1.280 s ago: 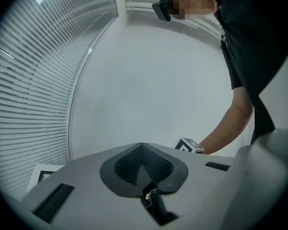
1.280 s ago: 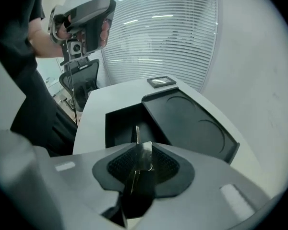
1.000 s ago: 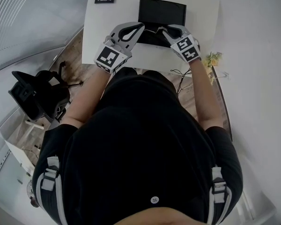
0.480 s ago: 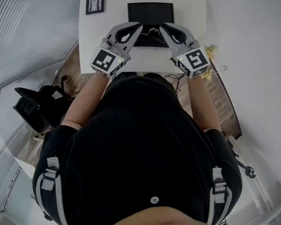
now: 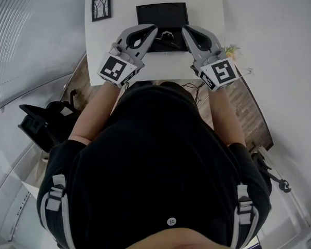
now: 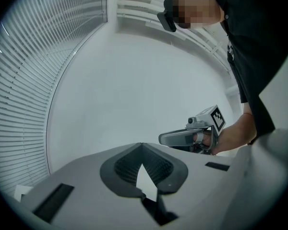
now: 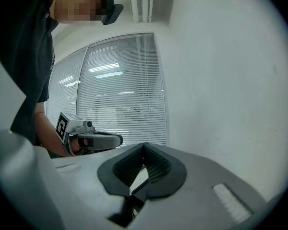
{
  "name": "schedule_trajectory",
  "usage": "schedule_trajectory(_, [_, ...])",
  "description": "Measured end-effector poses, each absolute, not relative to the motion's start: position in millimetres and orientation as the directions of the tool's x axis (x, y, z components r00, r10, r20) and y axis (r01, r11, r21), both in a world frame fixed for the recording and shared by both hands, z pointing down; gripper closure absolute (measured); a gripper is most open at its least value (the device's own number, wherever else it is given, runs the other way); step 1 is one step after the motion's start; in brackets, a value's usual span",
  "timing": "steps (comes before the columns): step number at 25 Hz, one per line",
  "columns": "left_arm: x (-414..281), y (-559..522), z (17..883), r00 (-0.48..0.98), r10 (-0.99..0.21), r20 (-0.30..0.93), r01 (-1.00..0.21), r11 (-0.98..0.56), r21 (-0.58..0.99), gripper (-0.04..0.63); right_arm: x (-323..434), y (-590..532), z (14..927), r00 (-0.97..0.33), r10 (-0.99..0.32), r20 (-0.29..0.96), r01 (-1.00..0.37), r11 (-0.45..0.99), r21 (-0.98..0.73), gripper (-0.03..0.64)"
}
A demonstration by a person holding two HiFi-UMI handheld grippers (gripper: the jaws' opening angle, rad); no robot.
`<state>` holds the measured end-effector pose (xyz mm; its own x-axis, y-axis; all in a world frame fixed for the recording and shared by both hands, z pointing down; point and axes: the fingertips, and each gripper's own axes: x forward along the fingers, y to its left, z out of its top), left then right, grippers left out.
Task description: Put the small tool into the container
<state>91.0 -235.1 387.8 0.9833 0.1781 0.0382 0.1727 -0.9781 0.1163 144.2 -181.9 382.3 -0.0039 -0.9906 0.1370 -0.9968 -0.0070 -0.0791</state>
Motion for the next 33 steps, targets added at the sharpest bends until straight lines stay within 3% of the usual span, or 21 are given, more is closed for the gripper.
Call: schedule_trajectory(33, [100.6,-249.7,390.6,0.985,0.156,0.072,0.149,-0.984,0.099,0.588,149.6,-194.5,380.2,-0.003,-0.992,0.127,-0.998,-0.004,-0.058,0.606])
